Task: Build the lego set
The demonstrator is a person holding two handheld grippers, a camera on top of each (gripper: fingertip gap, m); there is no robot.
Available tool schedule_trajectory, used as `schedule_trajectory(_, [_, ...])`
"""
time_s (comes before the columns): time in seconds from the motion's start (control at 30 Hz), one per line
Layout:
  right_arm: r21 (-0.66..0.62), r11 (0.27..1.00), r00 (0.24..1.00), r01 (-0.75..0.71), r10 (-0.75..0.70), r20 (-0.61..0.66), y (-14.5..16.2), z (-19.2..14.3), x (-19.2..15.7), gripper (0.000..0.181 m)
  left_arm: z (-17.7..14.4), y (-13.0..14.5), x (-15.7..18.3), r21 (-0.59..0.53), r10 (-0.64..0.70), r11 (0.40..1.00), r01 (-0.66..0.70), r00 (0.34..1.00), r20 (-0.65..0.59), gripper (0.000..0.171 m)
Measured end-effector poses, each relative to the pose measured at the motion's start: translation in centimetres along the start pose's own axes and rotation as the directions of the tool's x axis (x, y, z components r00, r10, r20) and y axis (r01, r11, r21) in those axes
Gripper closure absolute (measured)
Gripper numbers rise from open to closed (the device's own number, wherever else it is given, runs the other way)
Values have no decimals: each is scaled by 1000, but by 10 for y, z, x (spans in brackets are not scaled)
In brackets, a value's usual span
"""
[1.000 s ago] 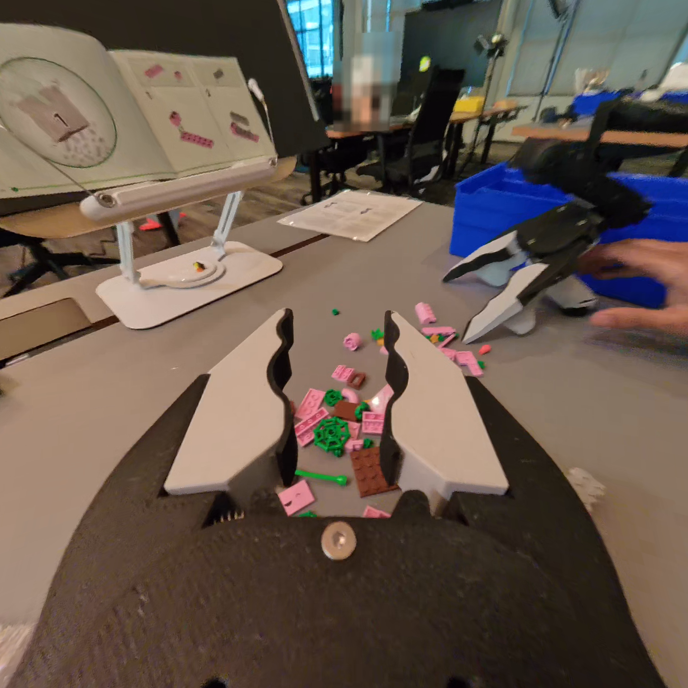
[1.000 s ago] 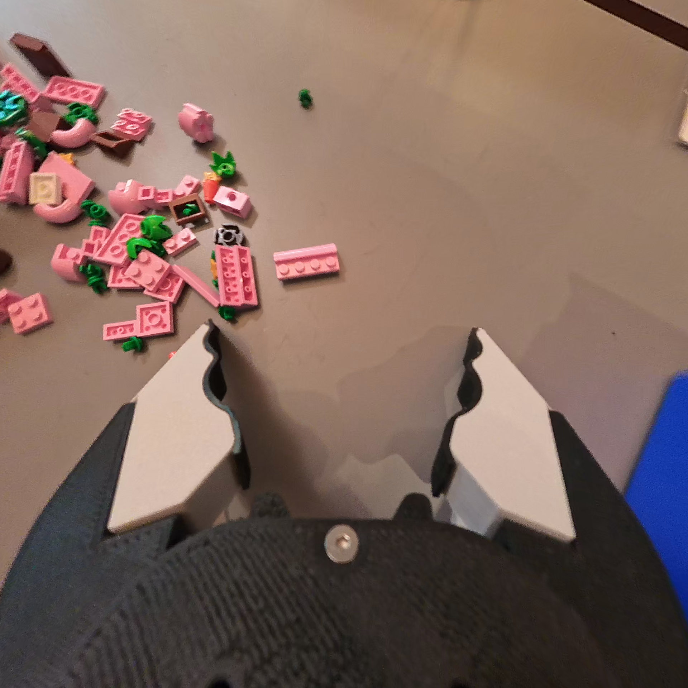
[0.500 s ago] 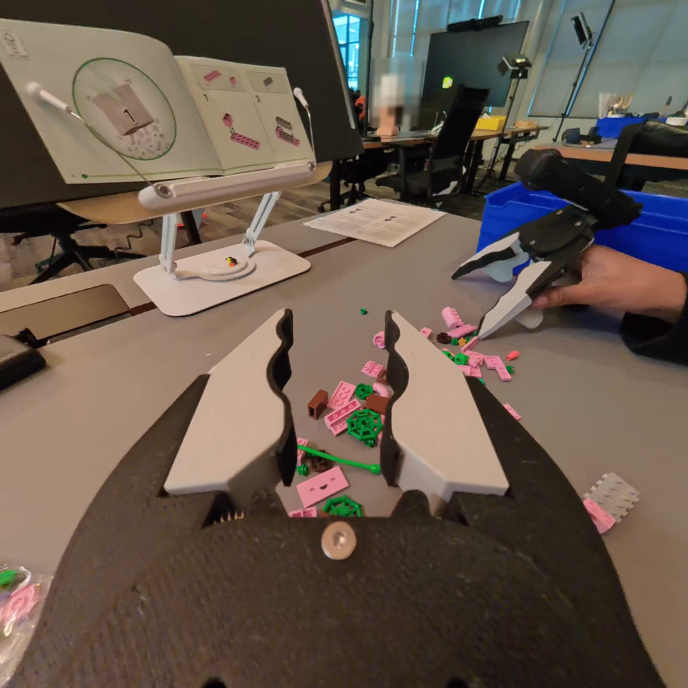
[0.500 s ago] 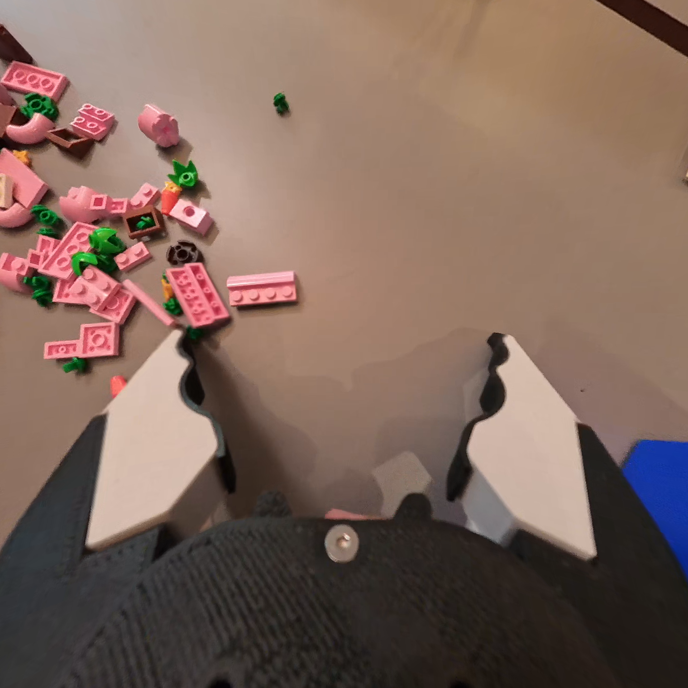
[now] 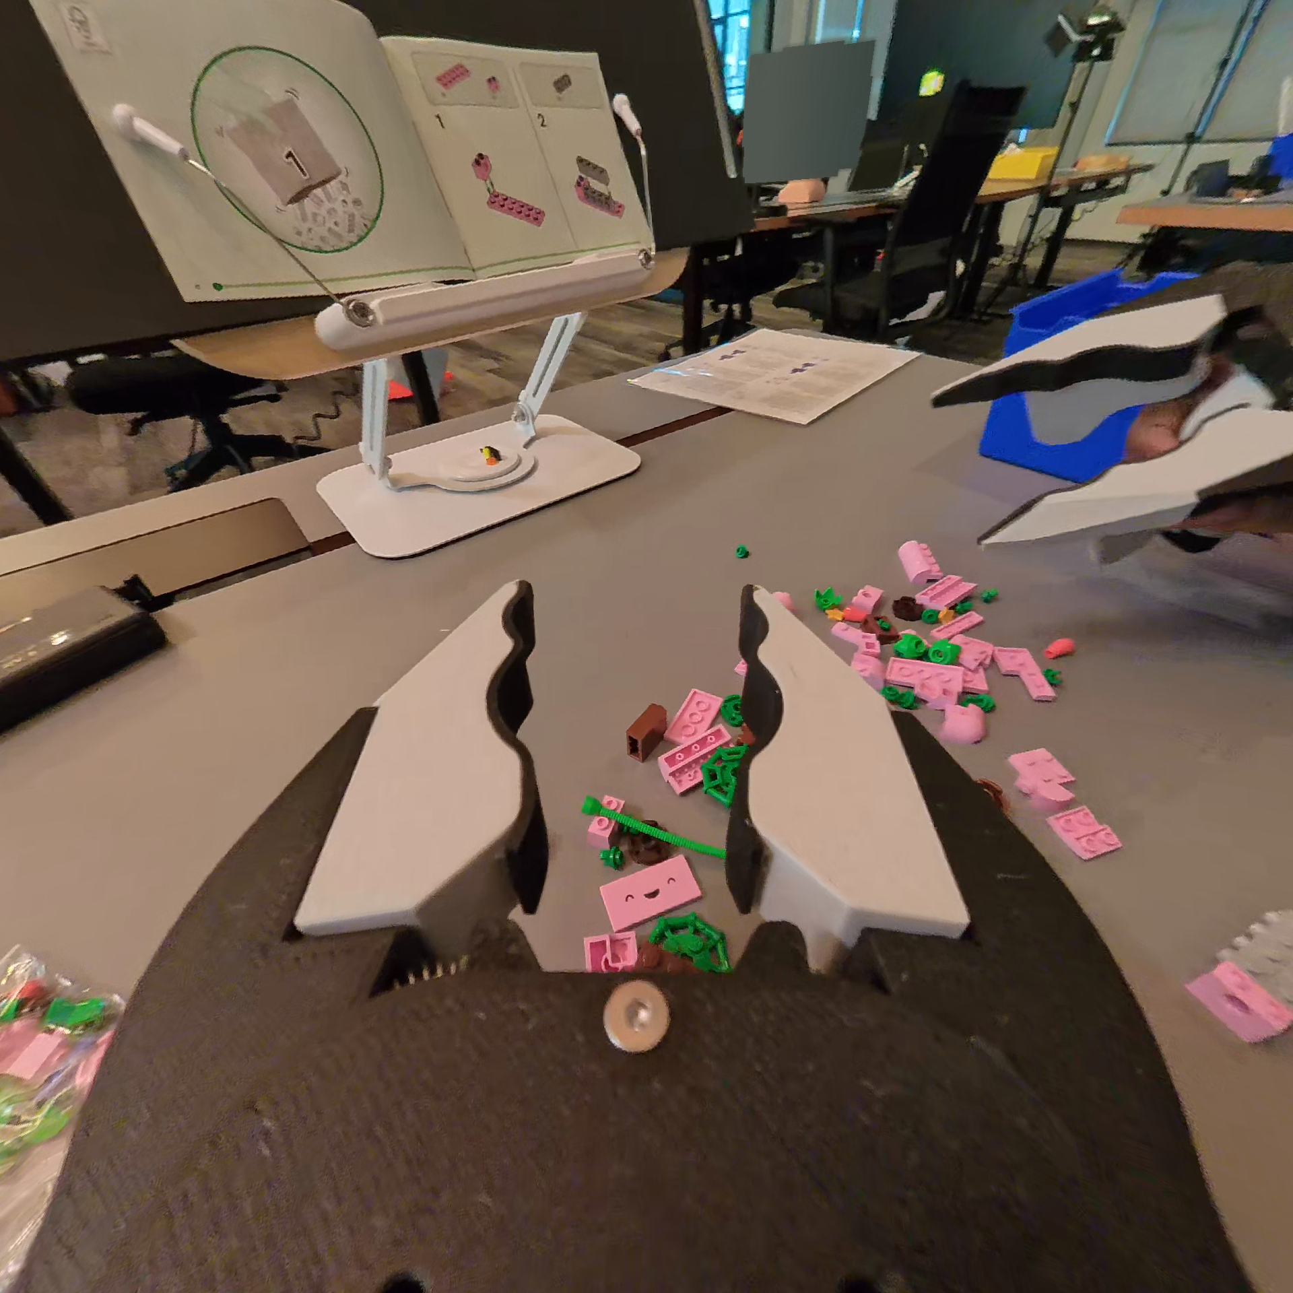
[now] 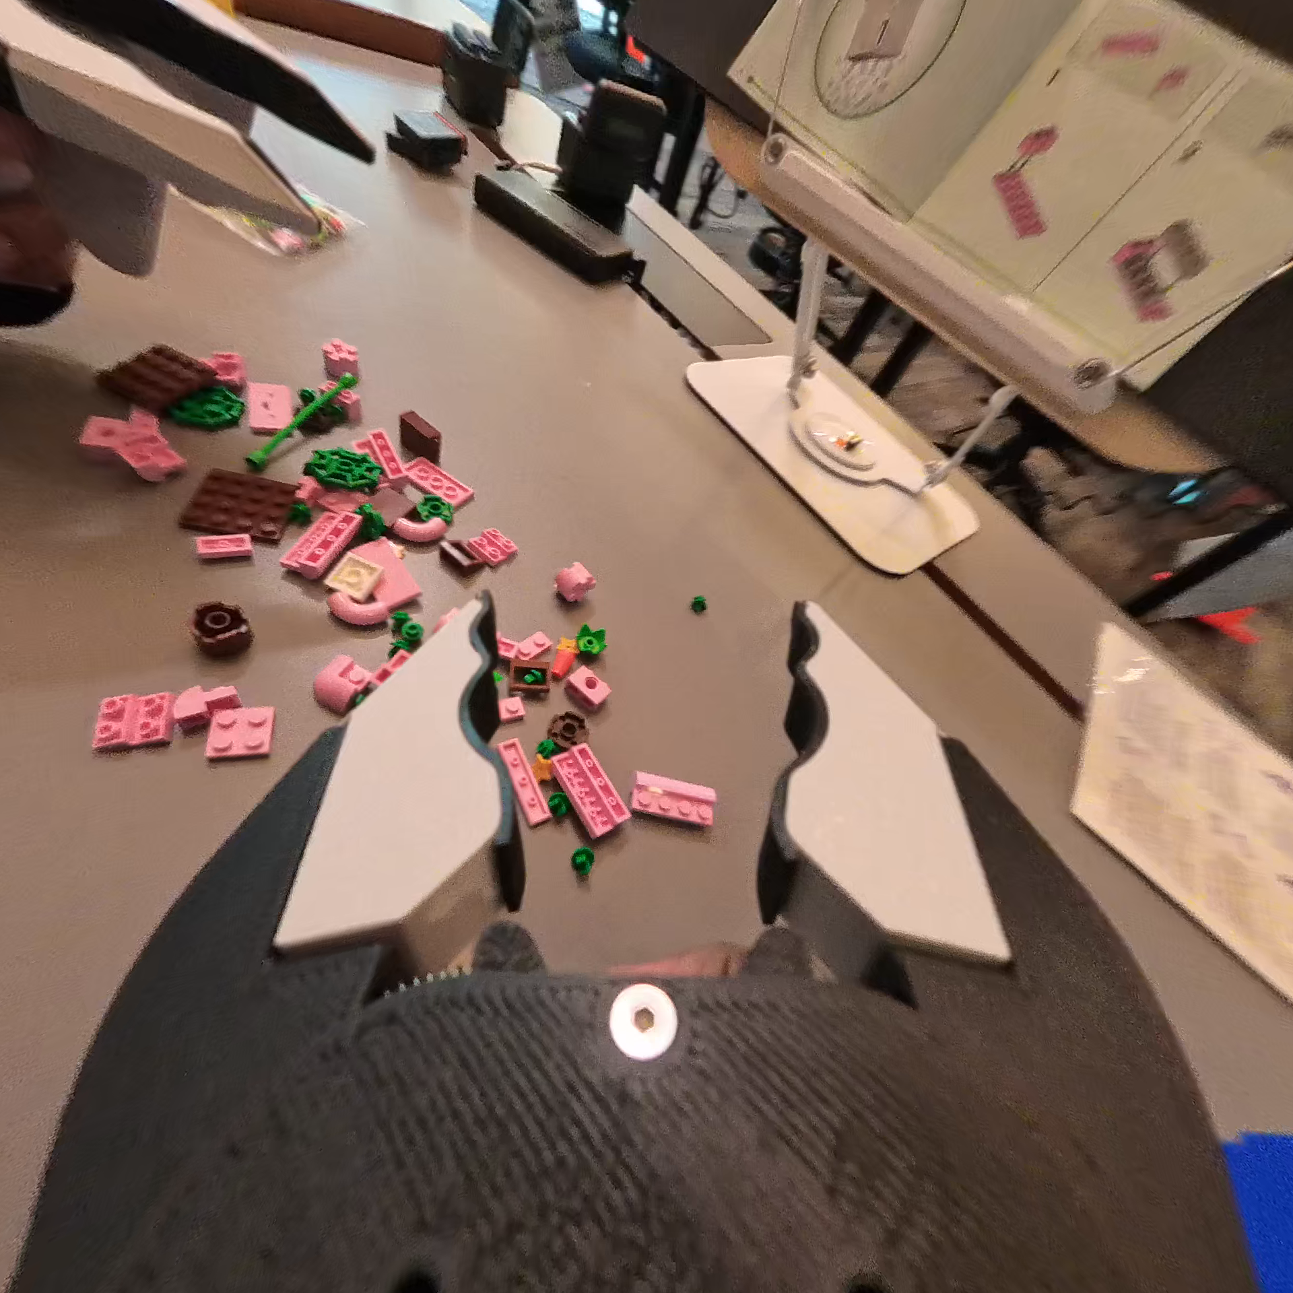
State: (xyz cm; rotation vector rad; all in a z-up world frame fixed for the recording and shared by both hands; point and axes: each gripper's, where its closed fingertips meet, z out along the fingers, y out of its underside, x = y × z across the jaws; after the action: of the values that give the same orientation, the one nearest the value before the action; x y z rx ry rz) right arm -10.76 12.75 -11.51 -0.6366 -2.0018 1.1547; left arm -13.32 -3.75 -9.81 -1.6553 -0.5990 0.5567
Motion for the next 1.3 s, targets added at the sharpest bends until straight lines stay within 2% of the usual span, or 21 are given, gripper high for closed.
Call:
schedule_trajectory(0.13, [18, 995, 989, 94, -92, -112, -15, -5, -3, 98, 10, 4, -16, -18, -34, 999, 36, 993, 109, 108])
schedule_trajectory(0.23, [102, 991, 989, 84, -70, -130, -28, -11, -10, 102, 40, -6, -33, -89, -27, 995, 43, 984, 177, 99])
schedule_trajectory(0.33, [139, 989, 994, 47, -32, -106, -31, -15, -16, 104, 89, -45, -52, -161, 54, 987, -16, 971, 234, 73])
schedule_trajectory(0.47, [136, 990, 996, 35, -23, -88, -26, -18, -19, 104, 173, -109, -68, -158, 150, 982, -104, 937, 316, 40])
schedule_trajectory(0.53, [135, 989, 993, 61, -46, -108, -24, -20, -16, 107, 212, -125, -78, -167, 193, 976, -137, 902, 386, 31])
schedule_trajectory(0.63, [116, 987, 986, 107, -90, -143, -20, -22, -10, 108, 255, -126, -88, -199, 219, 970, -140, 857, 466, 28])
schedule_trajectory(0.73, [131, 987, 988, 92, -75, -133, -22, -25, -10, 108, 264, -128, -96, -215, 311, 950, -228, 767, 561, 34])
schedule_trajectory(0.87, [175, 982, 993, 63, -43, -113, -32, -31, -13, 108, 262, -127, -96, -210, 328, 945, -252, 760, 561, 42])
schedule_trajectory(0.97, [183, 980, 993, 71, -51, -111, -35, -33, -14, 108, 257, -129, -99, -213, 326, 945, -247, 761, 561, 56])
schedule_trajectory(1.07, [183, 979, 991, 86, -64, -120, -35, -34, -14, 108, 247, -135, -103, -175, 282, 959, -222, 774, 567, 88])
schedule_trajectory(1.17, [174, 980, 989, 96, -74, -128, -33, -33, -13, 108, 237, -142, -104, -102, 210, 978, -183, 817, 538, 114])
schedule_trajectory(1.23, [165, 981, 988, 100, -79, -130, -31, -31, -12, 109, 229, -149, -102, -41, 154, 987, -154, 849, 506, 123])
schedule_trajectory(1.3, [152, 983, 988, 101, -82, -129, -27, -28, -12, 109, 221, -154, -96, 13, 116, 991, -136, 885, 452, 116])
